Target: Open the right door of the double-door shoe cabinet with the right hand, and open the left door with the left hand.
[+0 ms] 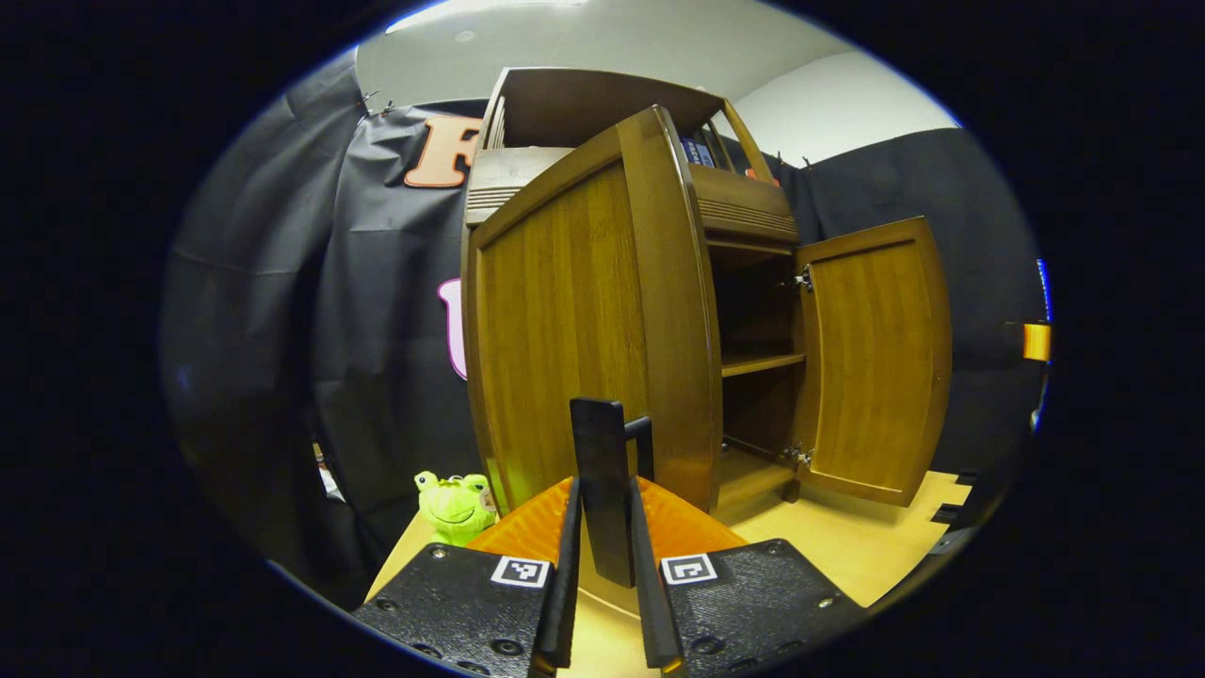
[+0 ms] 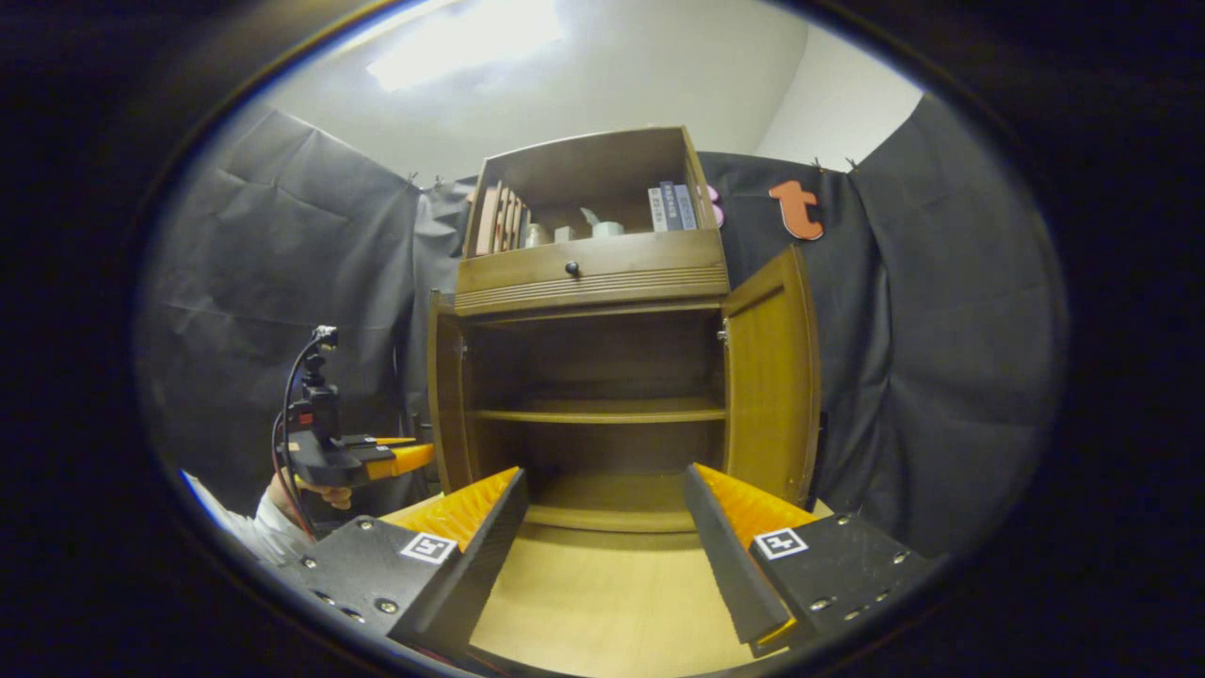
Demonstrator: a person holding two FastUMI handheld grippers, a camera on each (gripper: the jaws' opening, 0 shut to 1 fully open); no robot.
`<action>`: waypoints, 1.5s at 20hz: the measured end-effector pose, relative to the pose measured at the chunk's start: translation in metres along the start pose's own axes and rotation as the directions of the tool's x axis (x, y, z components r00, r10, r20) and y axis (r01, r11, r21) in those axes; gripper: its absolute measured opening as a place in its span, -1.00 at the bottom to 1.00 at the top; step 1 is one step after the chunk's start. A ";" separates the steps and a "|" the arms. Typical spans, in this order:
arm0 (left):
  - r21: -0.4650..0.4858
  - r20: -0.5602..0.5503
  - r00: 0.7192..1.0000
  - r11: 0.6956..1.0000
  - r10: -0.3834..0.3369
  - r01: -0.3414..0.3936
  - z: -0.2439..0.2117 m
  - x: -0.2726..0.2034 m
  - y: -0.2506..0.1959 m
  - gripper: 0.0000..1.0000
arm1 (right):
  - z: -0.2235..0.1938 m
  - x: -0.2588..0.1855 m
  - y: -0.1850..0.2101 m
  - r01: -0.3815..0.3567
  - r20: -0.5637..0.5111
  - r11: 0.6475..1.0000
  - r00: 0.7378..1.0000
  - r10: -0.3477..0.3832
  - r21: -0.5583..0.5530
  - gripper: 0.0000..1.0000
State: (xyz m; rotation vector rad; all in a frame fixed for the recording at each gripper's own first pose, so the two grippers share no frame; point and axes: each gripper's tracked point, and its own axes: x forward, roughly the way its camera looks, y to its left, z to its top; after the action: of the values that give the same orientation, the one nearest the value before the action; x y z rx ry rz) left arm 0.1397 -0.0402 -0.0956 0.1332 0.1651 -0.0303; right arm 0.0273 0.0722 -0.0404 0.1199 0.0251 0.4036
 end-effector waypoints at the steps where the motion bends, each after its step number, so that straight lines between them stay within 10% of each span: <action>1: -0.009 -0.006 1.000 1.000 0.004 -0.004 0.004 -0.008 0.005 -0.43 | -0.002 0.000 0.004 -0.003 0.002 1.000 1.000 0.003 -0.010 0.98; 16: -0.050 -0.009 0.993 0.992 0.119 -0.120 -0.007 -0.038 0.127 -1.00 | -0.030 0.036 0.089 -0.160 -0.012 0.986 0.987 0.160 -0.051 0.96; 30: -0.057 -0.017 0.999 0.998 0.036 -0.037 -0.010 -0.046 0.128 -0.87 | -0.036 0.039 0.084 -0.138 -0.011 0.990 0.990 0.137 -0.041 0.96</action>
State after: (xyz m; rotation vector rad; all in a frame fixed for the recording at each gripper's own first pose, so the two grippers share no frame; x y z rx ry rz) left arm 0.0976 0.0887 -0.0807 0.0790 0.1792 0.0120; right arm 0.0286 0.1679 -0.0665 0.0789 0.0164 0.5420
